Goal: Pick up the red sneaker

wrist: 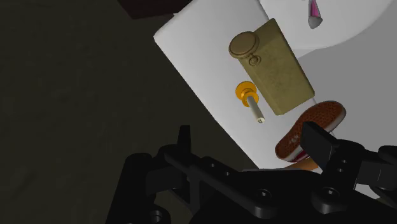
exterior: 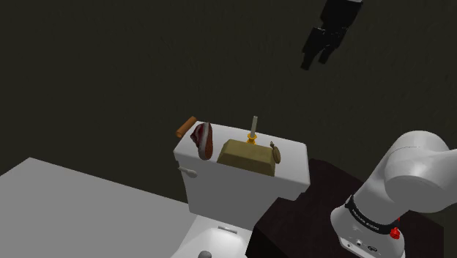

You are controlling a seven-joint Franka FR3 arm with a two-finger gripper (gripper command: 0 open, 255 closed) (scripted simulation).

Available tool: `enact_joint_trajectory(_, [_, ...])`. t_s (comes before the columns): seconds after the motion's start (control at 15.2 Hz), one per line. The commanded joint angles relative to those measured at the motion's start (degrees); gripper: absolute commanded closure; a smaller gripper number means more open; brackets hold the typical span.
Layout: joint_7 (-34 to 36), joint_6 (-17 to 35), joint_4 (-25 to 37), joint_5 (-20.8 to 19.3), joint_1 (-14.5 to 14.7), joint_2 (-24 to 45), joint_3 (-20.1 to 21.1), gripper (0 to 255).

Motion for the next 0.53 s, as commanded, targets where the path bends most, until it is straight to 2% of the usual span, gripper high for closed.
enact_joint_trajectory(0.0, [0.0,0.0,0.0,0.0,0.0,0.0,0.0,0])
enact_joint_trajectory(0.46, [12.3,7.6,-1.6,2.7,-0.3,8.6,8.0,0])
